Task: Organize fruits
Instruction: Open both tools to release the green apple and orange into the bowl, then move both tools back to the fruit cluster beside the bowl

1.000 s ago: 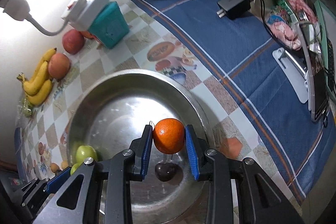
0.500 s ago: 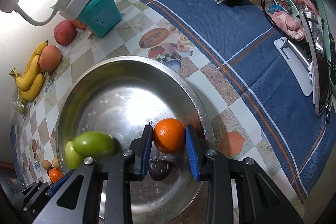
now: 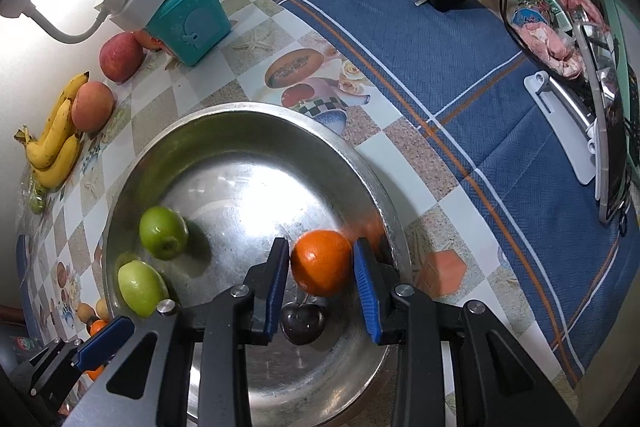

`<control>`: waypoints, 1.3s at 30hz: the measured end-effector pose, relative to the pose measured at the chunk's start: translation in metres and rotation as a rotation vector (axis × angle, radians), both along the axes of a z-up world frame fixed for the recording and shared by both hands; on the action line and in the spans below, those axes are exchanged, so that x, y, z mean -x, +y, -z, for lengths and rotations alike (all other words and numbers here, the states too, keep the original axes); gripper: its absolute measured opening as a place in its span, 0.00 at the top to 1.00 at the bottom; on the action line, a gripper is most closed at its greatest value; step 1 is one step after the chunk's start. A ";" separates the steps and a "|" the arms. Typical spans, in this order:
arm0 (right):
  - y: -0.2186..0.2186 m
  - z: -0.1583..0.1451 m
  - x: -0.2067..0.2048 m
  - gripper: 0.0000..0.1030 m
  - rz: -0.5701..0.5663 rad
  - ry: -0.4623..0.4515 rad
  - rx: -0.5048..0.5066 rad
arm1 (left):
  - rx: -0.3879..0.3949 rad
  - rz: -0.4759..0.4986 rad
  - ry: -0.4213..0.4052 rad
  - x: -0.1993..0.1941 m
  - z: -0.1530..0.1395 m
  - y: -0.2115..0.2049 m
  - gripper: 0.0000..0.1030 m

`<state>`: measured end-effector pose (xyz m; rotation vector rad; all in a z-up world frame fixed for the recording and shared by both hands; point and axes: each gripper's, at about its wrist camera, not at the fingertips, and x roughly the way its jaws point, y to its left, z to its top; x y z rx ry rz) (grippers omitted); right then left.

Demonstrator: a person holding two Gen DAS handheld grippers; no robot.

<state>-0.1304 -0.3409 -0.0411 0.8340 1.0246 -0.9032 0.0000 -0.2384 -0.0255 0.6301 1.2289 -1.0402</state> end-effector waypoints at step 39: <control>0.031 -0.024 -0.038 0.23 -0.132 0.022 0.074 | -0.031 -0.371 -0.057 -0.118 0.000 0.077 0.16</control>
